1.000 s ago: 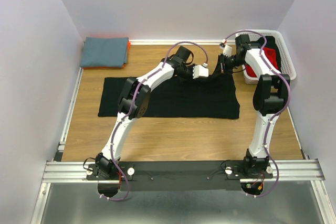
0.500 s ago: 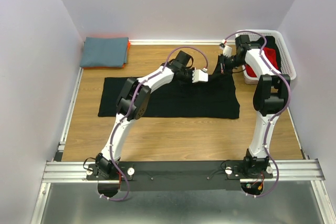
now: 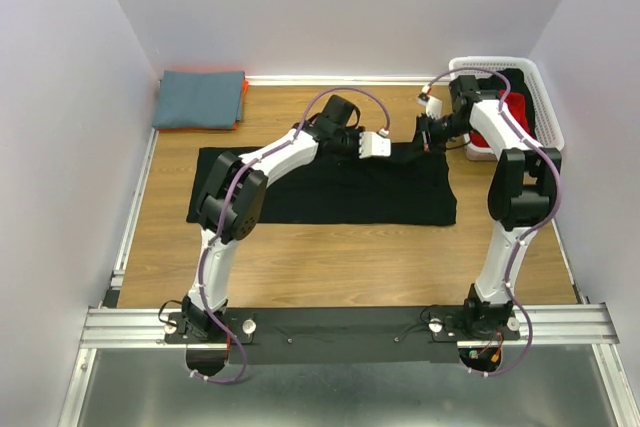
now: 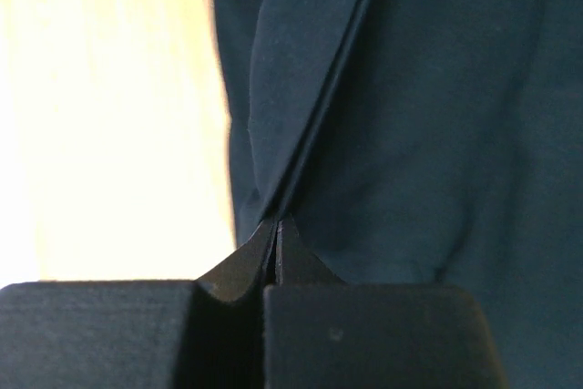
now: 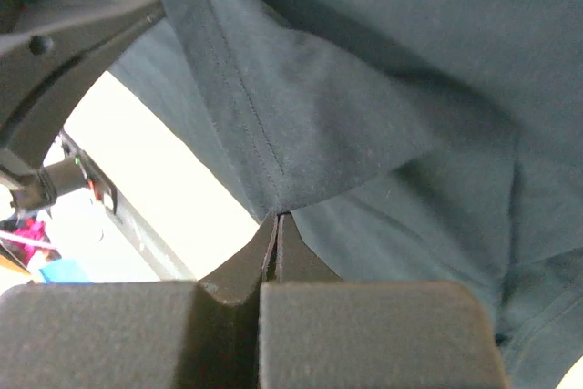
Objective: Fold and stack the t-shirts
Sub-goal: Fold the tshirt
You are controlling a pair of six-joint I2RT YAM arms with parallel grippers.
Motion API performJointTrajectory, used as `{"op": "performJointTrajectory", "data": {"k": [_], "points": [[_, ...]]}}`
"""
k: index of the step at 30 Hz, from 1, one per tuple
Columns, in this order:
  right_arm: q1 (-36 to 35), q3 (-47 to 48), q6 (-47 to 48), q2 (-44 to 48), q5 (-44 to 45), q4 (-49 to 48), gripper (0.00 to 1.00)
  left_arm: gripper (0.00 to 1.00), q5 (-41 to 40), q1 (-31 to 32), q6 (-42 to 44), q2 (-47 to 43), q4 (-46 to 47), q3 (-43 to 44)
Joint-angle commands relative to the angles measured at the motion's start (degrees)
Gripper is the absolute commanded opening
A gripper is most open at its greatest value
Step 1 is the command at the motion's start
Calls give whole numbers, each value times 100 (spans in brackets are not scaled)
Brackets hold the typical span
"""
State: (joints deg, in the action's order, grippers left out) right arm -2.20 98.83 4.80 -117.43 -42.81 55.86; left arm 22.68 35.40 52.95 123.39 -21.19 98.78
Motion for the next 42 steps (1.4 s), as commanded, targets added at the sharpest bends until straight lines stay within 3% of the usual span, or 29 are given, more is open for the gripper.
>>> {"op": "performJointTrajectory", "data": {"k": [1,5,8,10,11,14,21,25,30,38,42], "points": [[-27,-529,337,343,0,373,0,0,-132,125,75,-403,80,-560],[-27,-952,618,475,202,540,1,8,-176,283,163,-650,36,-1009],[-26,-1119,768,536,281,602,1,25,-80,336,146,-764,-183,-1141],[-27,-1181,900,528,334,672,16,31,8,328,102,-825,-420,-1151],[-26,-1234,970,493,378,803,31,37,70,301,110,-939,-491,-1177],[-35,-1261,1312,440,650,1102,40,37,411,161,102,-1290,-798,-1317],[-18,-699,1262,677,932,954,41,37,861,-586,-355,-1845,-1142,-1598],[-61,-540,997,379,1239,611,32,37,773,-981,-925,-1845,-896,-1845],[-237,-329,970,28,1959,198,27,36,432,-1832,-1453,-1714,-825,-1915],[-527,180,1225,-964,3225,-39,24,30,-70,-2854,-1244,-1397,-1291,-2038],[-545,944,1339,-1677,3647,-40,23,28,-456,-3109,-1068,-1327,-1247,-2310]]}}
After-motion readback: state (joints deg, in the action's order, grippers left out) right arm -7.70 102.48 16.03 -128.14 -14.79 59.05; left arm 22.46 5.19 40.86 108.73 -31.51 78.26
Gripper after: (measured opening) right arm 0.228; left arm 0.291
